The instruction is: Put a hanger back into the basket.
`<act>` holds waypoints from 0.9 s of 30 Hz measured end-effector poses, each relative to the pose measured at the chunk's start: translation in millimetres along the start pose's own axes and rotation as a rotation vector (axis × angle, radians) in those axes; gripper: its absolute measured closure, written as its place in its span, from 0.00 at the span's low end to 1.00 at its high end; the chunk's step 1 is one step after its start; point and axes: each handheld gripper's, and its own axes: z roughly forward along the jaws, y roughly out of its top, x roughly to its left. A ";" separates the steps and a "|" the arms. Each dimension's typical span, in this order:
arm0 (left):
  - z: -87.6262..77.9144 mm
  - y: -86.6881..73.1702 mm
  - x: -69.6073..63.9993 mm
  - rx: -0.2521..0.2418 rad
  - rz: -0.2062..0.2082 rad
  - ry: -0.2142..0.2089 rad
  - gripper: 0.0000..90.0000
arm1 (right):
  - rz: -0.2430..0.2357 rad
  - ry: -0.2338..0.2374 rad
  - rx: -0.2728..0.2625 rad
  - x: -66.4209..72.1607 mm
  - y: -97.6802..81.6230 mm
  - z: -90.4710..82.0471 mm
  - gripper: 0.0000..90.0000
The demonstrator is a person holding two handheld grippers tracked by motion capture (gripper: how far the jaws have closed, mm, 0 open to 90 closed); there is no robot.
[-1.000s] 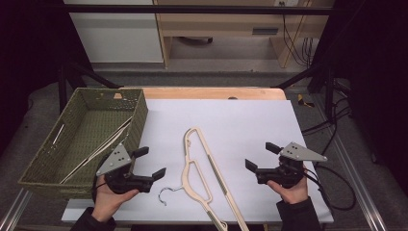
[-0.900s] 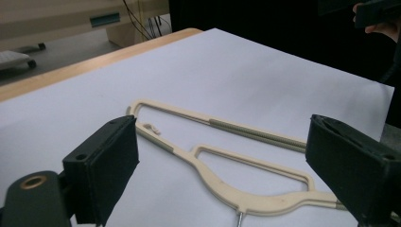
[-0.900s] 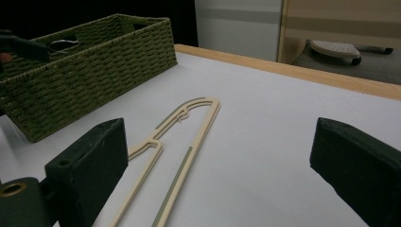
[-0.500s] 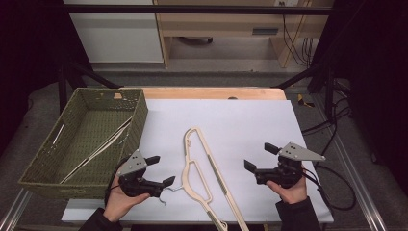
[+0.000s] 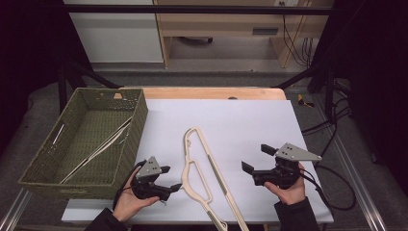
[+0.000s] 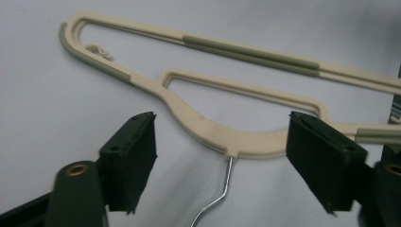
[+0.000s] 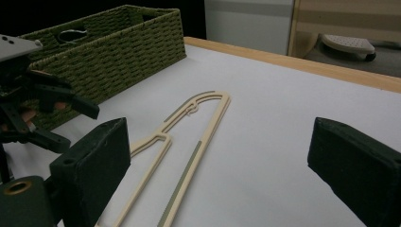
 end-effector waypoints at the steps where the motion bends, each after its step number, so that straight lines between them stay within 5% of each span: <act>1: 0.0 0.0 0.0 0.000 0.000 0.000 0.35 | 0.000 0.000 0.000 0.0 0.0 0.0 0.08; 12: 18.8 -10.0 0.6 0.113 0.028 -0.033 0.61 | -0.008 0.005 0.033 1.7 -1.9 4.2 0.09; 27: 25.5 -13.8 3.6 0.172 0.036 -0.050 0.85 | -0.009 0.018 0.066 2.1 -2.4 6.6 0.10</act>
